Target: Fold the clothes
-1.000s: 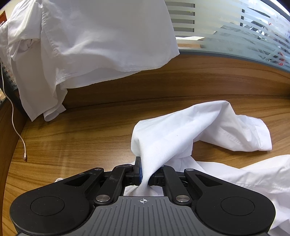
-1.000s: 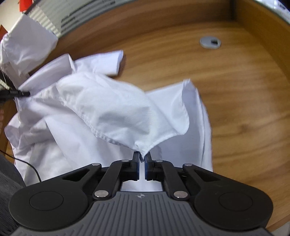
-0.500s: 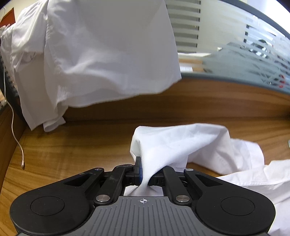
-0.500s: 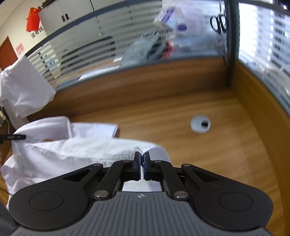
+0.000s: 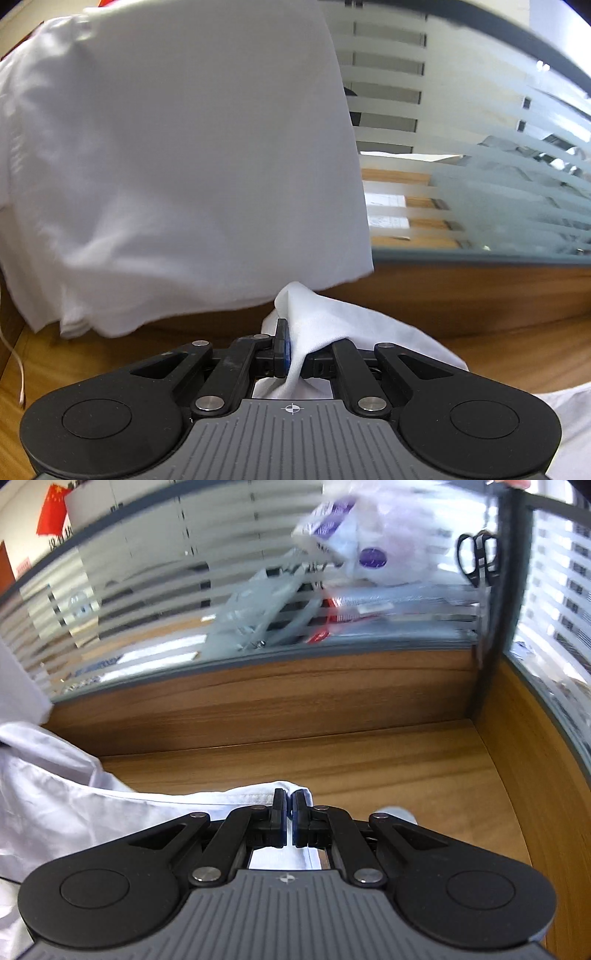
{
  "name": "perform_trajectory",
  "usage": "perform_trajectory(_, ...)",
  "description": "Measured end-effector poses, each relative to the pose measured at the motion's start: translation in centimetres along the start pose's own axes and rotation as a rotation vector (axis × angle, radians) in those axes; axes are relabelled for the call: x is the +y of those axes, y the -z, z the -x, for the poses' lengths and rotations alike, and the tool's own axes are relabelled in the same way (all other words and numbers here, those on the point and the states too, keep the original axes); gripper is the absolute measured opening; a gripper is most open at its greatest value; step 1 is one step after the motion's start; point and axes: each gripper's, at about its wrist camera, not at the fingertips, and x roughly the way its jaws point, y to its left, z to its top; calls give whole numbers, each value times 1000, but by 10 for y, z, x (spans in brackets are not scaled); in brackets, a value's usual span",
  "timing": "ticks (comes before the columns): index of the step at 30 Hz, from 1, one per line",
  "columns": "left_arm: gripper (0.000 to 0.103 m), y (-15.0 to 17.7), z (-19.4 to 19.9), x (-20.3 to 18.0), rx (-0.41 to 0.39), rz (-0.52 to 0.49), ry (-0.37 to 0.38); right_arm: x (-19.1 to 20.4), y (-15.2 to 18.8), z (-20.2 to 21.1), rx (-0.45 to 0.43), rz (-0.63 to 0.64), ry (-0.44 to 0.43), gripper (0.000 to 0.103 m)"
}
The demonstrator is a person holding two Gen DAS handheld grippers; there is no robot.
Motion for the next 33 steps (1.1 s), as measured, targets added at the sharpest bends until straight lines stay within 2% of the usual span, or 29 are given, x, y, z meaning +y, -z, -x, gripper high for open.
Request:
perform_trajectory(8,6,-13,-46,-19,-19,-8,-79,-9,-8,-78,81,14,3,3)
perform_trajectory(14,8,-6,-55,-27,-26,-49,-92,-12,-3,-112,129,25,-1,3)
perform_trajectory(16,20,-2,-55,-27,-24,-64,-89,-13,-2,-118,141,29,-5,3)
perform_trajectory(18,47,-3,-54,-24,-19,-72,-94,-13,-3,-118,147,31,-8,8)
perform_trajectory(19,52,-3,-51,-22,-19,-76,-98,-13,-4,-117,150,34,-4,14)
perform_trajectory(20,62,-3,-47,-21,-19,-79,-102,-13,-6,-112,150,38,1,30)
perform_trajectory(21,71,-4,-42,-18,-17,-82,-94,-14,-8,-106,144,44,3,40)
perform_trajectory(27,89,3,-2,-7,12,-124,-54,-16,-4,-54,148,47,18,41)
perform_trajectory(33,91,22,43,10,62,-111,-25,-20,33,7,190,1,31,41)
